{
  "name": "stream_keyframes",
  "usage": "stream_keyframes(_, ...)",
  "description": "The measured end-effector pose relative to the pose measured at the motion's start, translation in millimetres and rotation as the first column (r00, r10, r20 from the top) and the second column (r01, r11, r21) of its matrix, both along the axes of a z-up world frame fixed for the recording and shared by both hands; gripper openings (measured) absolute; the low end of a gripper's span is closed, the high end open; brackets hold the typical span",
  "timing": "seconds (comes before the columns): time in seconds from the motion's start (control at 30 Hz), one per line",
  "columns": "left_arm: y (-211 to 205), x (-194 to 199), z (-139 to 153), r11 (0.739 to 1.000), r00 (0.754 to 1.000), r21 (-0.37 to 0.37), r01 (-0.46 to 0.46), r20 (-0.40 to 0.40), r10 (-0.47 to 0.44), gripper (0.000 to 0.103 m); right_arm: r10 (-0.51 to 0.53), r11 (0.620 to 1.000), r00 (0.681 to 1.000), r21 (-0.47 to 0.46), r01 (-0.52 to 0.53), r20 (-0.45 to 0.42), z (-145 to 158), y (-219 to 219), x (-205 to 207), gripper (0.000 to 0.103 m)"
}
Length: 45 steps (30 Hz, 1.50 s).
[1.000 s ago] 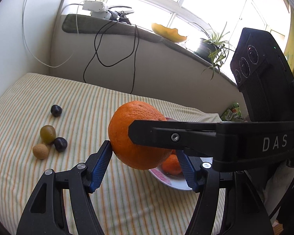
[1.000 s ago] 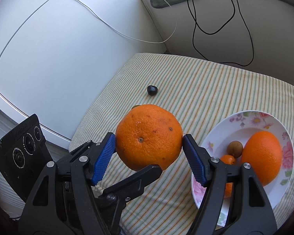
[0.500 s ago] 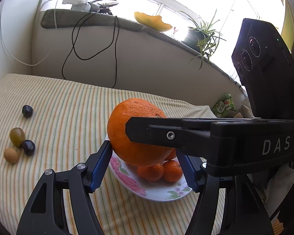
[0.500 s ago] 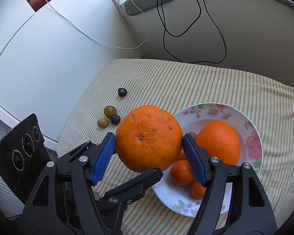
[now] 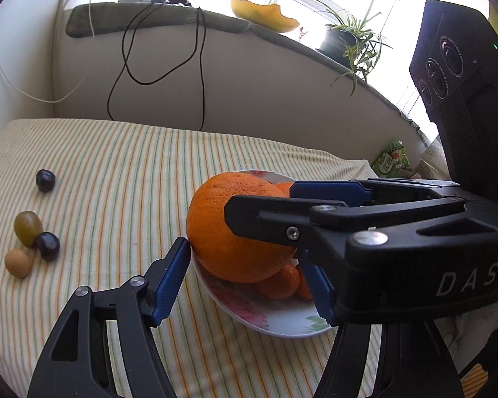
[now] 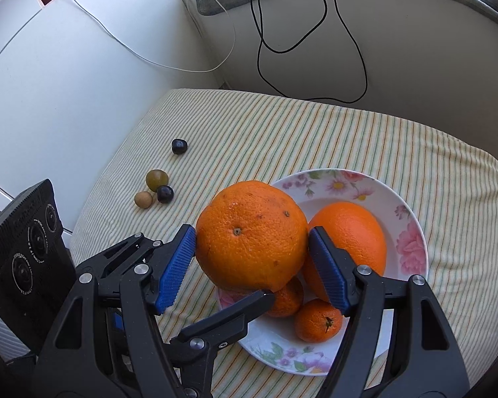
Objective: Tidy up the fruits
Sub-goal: 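Carry the large orange into the floral plate and open the right tool, then withdraw both tools from the plate toward the remaining kiwis and plums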
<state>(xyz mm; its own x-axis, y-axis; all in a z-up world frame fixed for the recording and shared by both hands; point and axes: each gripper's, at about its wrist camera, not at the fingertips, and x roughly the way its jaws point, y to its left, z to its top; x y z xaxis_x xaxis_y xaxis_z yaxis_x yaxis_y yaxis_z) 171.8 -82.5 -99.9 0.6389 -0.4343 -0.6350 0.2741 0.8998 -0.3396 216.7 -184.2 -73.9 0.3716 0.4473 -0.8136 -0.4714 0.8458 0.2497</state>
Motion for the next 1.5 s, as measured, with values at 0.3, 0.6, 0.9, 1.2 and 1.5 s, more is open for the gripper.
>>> stream_keyframes(0.3,2.1,-13.3,15.1,1.0,0.999,0.011,0.005,0.054,-0.005,0.068,-0.019,0.999,0.999,0.03,0.019,0.027,11.5,-5.8,1.2,0.072)
stream_keyframes(0.6,5.5,-26.6,22.8,1.0,0.997,0.019,-0.004,0.078,0.003,0.068,-0.02,0.999,0.998,0.033,0.018,0.056,17.6,-4.5,-8.6,0.072)
stream_keyframes(0.9,17.1,-42.5,30.2,0.999,0.994,0.028,-0.017,0.107,0.014,0.068,-0.056,0.996,0.994,0.069,0.05,0.09,27.4,-12.5,-15.3,0.079)
stream_keyframes(1.2,42.7,-54.1,27.1,0.997,0.993,0.041,-0.066,0.106,0.061,0.068,-0.087,0.992,0.987,0.106,0.073,0.135,33.0,-12.0,-27.5,0.083)
stream_keyframes(1.5,67.3,-66.9,17.2,0.991,0.99,0.077,-0.113,0.099,0.105,0.068,-0.076,0.99,0.967,0.134,0.044,0.242,42.5,3.1,-55.6,0.097)
